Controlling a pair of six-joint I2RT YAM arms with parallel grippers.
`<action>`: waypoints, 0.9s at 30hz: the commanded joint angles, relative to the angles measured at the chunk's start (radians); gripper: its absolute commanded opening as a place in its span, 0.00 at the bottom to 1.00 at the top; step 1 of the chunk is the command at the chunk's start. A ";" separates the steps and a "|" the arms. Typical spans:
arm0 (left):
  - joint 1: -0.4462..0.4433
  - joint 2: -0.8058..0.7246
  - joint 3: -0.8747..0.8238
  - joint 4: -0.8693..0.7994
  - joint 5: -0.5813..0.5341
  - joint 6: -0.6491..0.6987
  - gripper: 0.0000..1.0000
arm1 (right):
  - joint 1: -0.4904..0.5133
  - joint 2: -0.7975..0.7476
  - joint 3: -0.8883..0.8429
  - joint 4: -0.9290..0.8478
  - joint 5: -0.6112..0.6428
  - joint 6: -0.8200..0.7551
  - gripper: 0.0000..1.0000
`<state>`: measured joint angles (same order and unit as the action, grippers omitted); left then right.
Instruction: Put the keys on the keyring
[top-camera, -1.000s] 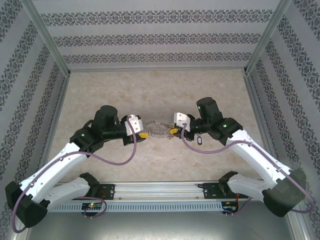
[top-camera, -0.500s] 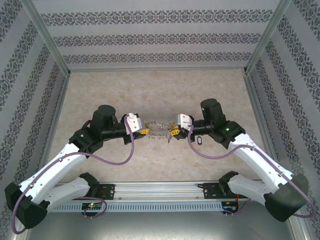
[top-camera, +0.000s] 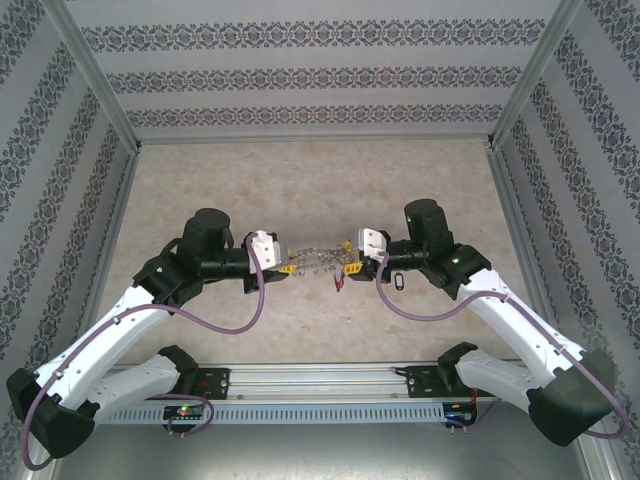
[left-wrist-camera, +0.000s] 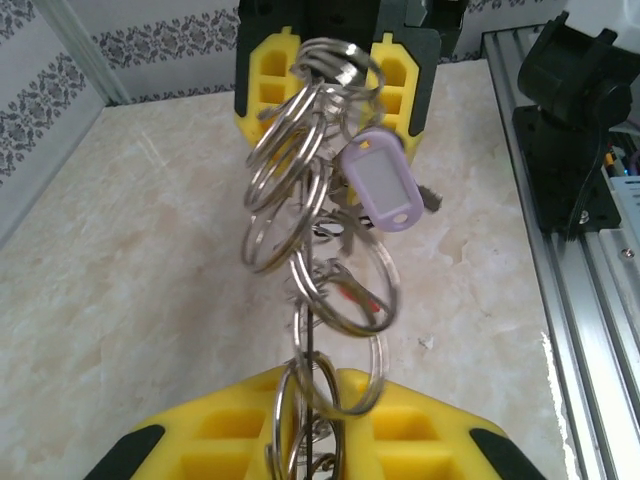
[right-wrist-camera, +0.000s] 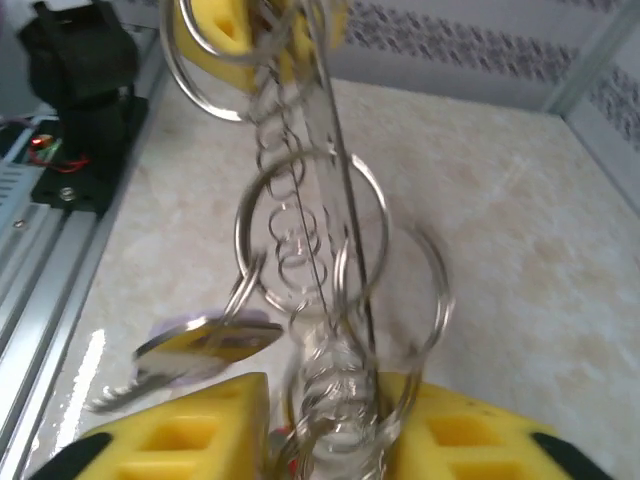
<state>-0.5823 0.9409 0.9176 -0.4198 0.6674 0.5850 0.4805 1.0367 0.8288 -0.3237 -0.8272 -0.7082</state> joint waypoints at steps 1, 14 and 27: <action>0.010 0.012 0.060 -0.051 -0.075 0.072 0.00 | -0.008 -0.021 -0.024 -0.036 0.100 -0.016 0.41; 0.008 -0.029 -0.002 -0.071 -0.264 0.259 0.00 | 0.112 -0.129 0.029 -0.129 0.282 -0.101 0.58; -0.011 -0.036 -0.020 -0.117 -0.278 0.340 0.00 | 0.320 -0.048 0.074 0.095 0.524 -0.067 0.60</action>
<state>-0.5835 0.9310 0.9043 -0.5343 0.3832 0.8803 0.7948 0.9802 0.8619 -0.2768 -0.3431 -0.7704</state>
